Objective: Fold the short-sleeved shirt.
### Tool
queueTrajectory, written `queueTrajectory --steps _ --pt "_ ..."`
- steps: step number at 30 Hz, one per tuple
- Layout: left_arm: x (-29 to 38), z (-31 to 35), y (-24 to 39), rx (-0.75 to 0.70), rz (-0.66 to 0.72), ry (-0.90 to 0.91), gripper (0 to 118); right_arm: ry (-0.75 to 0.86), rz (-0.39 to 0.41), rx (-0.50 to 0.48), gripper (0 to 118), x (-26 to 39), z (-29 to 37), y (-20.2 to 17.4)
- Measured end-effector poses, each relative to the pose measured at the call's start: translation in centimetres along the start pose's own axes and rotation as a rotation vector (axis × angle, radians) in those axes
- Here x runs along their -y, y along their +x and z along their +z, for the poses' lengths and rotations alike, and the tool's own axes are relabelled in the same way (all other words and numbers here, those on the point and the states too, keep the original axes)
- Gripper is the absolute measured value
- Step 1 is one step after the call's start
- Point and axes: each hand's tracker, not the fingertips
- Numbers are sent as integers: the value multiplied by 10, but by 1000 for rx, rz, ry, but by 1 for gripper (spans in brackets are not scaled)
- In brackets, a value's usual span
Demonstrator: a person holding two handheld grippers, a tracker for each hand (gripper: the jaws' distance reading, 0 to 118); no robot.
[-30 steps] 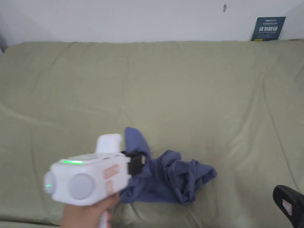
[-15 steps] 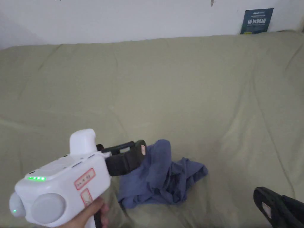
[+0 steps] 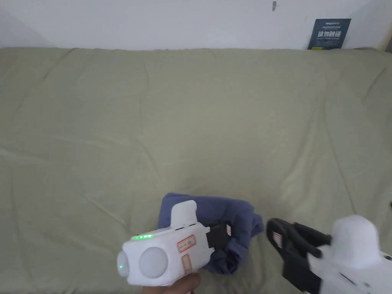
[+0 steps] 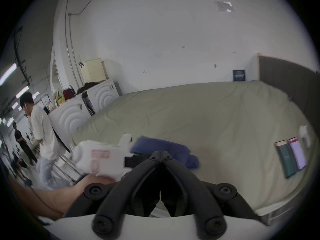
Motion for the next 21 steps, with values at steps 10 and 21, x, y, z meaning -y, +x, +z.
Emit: queueTrajectory --steps 10,21 --pt "-43 111 -87 -86 5 75 113 -310 -333 34 0 57 -152 45" --pt "-21 -9 -91 211 276 -108 72 -231 -254 28 0 54 -124 58"
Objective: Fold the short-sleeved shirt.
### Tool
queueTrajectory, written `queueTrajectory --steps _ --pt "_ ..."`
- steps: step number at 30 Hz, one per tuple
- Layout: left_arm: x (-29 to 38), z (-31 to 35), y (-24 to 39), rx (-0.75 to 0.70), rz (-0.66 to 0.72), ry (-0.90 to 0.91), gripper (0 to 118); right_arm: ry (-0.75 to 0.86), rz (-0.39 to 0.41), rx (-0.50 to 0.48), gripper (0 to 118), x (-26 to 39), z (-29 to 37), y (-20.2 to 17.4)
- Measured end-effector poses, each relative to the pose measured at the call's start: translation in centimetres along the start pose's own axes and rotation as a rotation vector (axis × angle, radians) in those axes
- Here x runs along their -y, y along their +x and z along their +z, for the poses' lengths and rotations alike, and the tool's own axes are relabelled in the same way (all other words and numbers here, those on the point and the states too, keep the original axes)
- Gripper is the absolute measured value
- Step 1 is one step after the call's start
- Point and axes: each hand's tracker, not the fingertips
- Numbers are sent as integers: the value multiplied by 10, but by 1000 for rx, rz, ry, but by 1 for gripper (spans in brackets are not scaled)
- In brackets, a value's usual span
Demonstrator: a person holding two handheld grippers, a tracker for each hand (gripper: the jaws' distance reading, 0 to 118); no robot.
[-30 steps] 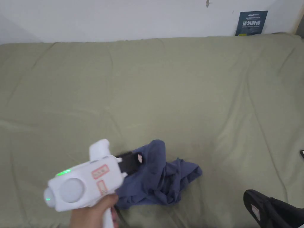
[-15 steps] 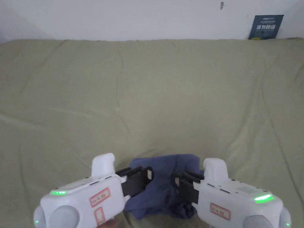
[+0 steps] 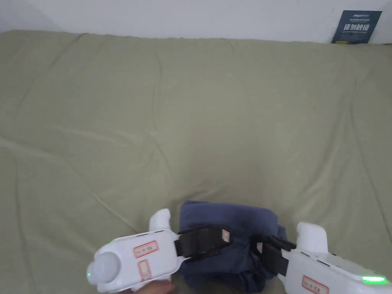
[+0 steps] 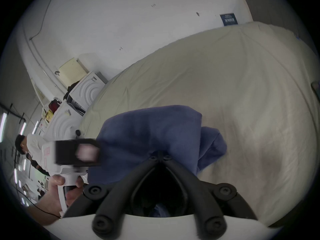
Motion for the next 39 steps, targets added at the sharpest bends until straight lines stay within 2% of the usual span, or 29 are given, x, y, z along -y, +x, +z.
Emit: queueTrajectory --steps 1,2,4,6,8,12,16,17,18,20,22,24,26,28,29,30,31,33,35,37,39 --pt "-2 -3 2 -140 -32 7 23 17 8 14 0 0 6 -1" --pt "-4 -2 -1 -162 -52 -16 22 33 6 17 0 -1 11 0" --pt "-12 19 -9 -53 40 12 21 69 -1 -1 0 -5 26 -2" --pt "-21 46 -13 -72 19 -3 21 85 19 1 0 -8 38 -6" --pt "-37 92 -26 -150 -53 32 21 92 33 13 0 -11 48 -9" --pt "-85 201 -62 -320 -65 123 22 107 20 -2 0 -12 58 -13" --pt "-131 286 -96 -443 -59 127 22 104 12 7 0 -4 52 -15" --pt "-138 298 -106 -471 -59 119 25 101 9 8 0 -3 51 -16" --pt "-143 306 -117 -466 -49 87 39 97 -2 1 0 -1 50 -18" --pt "-143 313 -126 -470 -3 33 96 88 -22 -18 0 1 48 -22" --pt "-139 325 -116 -660 -60 86 101 81 -6 -17 0 3 51 -30" --pt "-131 357 -103 -602 -106 202 103 87 8 -32 0 3 57 -34" --pt "-125 389 -90 -602 -71 317 103 93 20 -33 0 2 61 -38" --pt "-115 414 -75 -799 -90 347 96 99 38 -23 0 0 65 -40" --pt "-109 415 -67 -907 -126 336 70 103 49 -18 0 -2 67 -42" --pt "-101 411 -58 -996 -185 321 30 111 70 -4 0 -4 71 -44" --pt "-96 408 -52 -1050 -230 310 10 117 98 23 0 -7 75 -46" --pt "-78 392 -21 -1084 -292 387 10 144 143 49 0 -16 90 -50" --pt "-60 373 19 -948 -371 495 10 179 200 80 0 -28 110 -56" --pt "-43 337 81 -847 -549 646 10 234 284 134 0 -45 135 -64" --pt "-30 309 141 -775 -689 725 10 297 347 176 1 -62 159 -77"
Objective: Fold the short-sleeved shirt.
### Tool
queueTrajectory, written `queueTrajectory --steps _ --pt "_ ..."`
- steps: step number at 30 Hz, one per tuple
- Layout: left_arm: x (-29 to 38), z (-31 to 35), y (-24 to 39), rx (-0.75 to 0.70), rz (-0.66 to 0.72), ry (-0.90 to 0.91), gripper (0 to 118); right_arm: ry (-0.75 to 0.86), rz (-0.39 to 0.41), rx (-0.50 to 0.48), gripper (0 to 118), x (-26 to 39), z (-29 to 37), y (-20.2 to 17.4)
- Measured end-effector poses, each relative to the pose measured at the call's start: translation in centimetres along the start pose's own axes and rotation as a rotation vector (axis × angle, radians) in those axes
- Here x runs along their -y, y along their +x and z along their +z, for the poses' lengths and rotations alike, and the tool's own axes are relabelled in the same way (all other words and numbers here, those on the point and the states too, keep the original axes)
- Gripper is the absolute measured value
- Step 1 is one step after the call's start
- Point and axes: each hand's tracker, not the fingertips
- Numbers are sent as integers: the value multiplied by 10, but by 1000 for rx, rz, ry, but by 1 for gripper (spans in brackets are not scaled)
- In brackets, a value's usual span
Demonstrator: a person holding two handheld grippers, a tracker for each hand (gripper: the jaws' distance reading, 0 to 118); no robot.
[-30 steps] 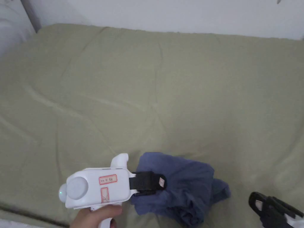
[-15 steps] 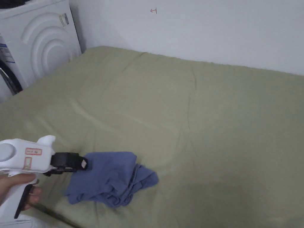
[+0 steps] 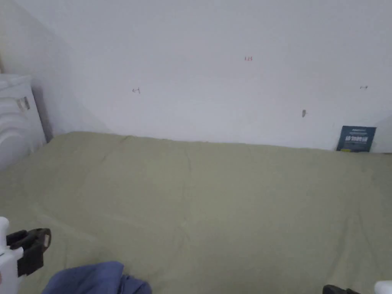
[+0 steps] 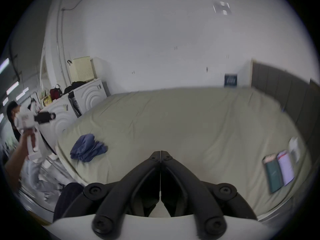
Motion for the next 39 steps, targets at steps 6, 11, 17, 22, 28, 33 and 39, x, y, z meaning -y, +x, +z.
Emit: queueTrajectory --steps 6,11,17,22,28,33,39 --pt "-77 50 126 178 -169 315 10 311 120 84 3 -87 63 -7" --pt "-87 83 162 108 -168 391 10 411 172 108 8 -129 109 -17" --pt "-67 88 176 148 -72 351 11 444 117 78 9 -125 110 -10" --pt "-65 91 179 94 -134 359 13 467 141 183 18 -121 107 -10" --pt "-67 89 174 92 -84 349 65 464 99 141 74 -120 109 -9" --pt "-68 89 176 84 -91 348 111 455 99 126 114 -120 108 -11" --pt "-71 89 181 104 -98 355 118 456 117 155 118 -121 105 -15"
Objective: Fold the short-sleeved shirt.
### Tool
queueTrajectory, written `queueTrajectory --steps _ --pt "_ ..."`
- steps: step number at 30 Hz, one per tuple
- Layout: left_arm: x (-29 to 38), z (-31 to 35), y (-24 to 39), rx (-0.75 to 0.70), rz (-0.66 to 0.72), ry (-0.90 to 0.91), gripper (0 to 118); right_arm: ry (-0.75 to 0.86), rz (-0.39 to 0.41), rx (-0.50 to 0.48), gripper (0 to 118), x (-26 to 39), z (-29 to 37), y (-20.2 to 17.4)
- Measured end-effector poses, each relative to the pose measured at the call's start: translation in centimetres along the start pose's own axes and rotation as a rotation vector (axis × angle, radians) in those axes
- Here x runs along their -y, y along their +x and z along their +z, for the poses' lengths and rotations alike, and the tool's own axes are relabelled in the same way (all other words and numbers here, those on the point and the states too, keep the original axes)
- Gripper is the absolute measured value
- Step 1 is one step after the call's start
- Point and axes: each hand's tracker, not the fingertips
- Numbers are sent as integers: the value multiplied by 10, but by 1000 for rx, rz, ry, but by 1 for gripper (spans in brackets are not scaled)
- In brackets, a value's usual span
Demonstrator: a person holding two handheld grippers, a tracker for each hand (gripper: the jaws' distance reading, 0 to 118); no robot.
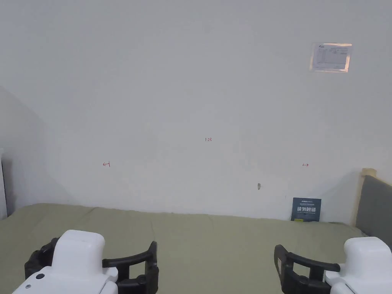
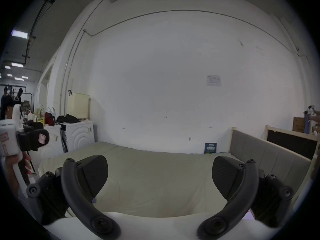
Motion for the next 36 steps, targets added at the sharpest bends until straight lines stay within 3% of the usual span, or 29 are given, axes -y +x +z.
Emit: queueTrajectory --steps 9,14,20,25,30,36 --pt "-3 1 -7 -12 46 10 118 -16 -24 -20 118 -4 -4 3" --pt "-3 1 -8 -16 61 16 118 -51 87 271 118 -2 -9 -17" --pt "-4 0 -5 -8 77 16 118 -105 -77 141 118 -9 -7 -13" --pt "-5 0 -3 -5 75 18 118 -85 -97 150 118 -16 -5 -13" --pt "-7 -1 -2 4 80 17 118 -82 -146 95 118 -20 -1 -9" --pt "-8 -2 1 8 78 19 118 -60 -129 111 118 -19 -2 -12"
